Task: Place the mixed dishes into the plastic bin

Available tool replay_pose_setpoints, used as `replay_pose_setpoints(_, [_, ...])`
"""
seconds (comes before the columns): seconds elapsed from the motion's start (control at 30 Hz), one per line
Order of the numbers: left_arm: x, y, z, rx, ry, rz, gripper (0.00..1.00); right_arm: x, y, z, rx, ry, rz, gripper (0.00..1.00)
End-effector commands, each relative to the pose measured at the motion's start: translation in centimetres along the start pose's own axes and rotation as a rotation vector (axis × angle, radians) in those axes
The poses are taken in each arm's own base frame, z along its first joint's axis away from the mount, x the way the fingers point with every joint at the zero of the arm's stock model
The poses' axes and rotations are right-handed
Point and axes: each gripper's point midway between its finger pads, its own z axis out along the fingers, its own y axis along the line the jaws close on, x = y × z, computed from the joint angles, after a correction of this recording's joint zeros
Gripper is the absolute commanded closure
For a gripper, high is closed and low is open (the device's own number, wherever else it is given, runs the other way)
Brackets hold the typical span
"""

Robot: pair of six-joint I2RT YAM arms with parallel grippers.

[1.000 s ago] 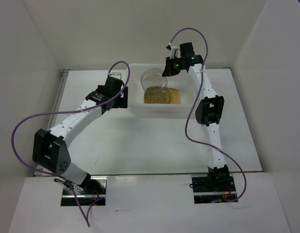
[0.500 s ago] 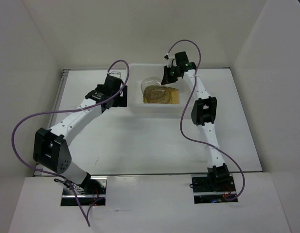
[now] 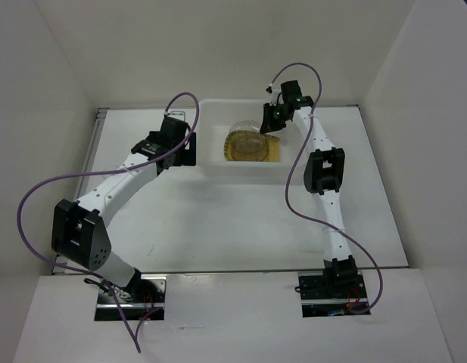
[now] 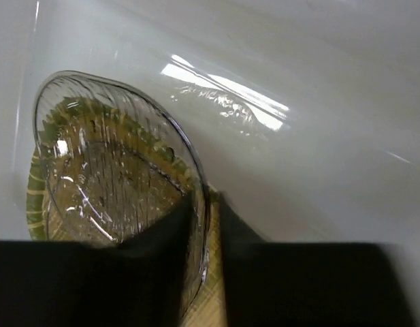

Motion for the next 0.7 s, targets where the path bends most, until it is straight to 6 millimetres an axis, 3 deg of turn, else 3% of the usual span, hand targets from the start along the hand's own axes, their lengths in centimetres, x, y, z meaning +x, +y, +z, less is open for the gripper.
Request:
replay_pose_setpoints(0.0, [-2.7, 0.3, -1.1, 0.010, -0.071, -0.039, 0.02, 1.0, -0.9, -1.5, 0.082, 0.042, 0.006, 0.45])
replay_pose_setpoints(0.13, [-2.9, 0.6, -1.4, 0.016, -0.076, -0.048, 0.02, 1.3, -0.9, -2.0, 0.092, 0.055, 0.012, 0.28])
replay_pose_setpoints(0.17, [-3.2, 1.0, -1.6, 0.011, -0.084, -0.057, 0.02, 0.8, -0.6, -2.5, 0.091, 0.043, 0.006, 0.28])
replay_pose_setpoints(0.27, [-3.4, 1.3, -1.8, 0.015, -0.090, -0.066, 0.02, -2.3, 0.8, -6.1, 0.086, -0.041, -0.033, 0.29])
replay_pose_setpoints(0.3, [-3.4, 1.3, -1.8, 0.015, -0.090, -0.066, 0.02, -3.9, 2.1, -8.6, 0.085, -0.089, -0.054, 0.29])
replay_pose_setpoints(0.37, [-3.7, 1.5, -2.0, 0.021, -0.096, -0.074, 0.02, -4.8, 2.7, -10.7, 0.082, -0.125, -0.064, 0.29])
replay_pose_setpoints(0.4, [-3.9, 1.5, -2.3, 0.023, -0.104, -0.077, 0.02, -5.6, 3.7, -12.7, 0.081, -0.154, -0.077, 0.29])
replay_pose_setpoints(0.43, [-3.8, 1.3, -2.3, 0.035, -0.101, -0.076, 0.02, -5.7, 3.9, -13.1, 0.081, -0.163, -0.081, 0.30])
replay_pose_setpoints(0.53, [-4.2, 1.4, -3.0, 0.041, -0.119, -0.092, 0.02, -3.5, 4.0, -12.3, 0.084, -0.107, -0.064, 0.30])
replay_pose_setpoints(0.57, [-4.2, 1.4, -3.0, 0.041, -0.119, -0.092, 0.02, -2.0, 4.2, -10.9, 0.095, -0.065, -0.074, 0.27])
replay_pose_setpoints(0.67, [-4.0, 1.5, -3.1, 0.041, -0.117, -0.092, 0.02, -0.3, 3.6, -8.8, 0.133, -0.020, -0.084, 0.25])
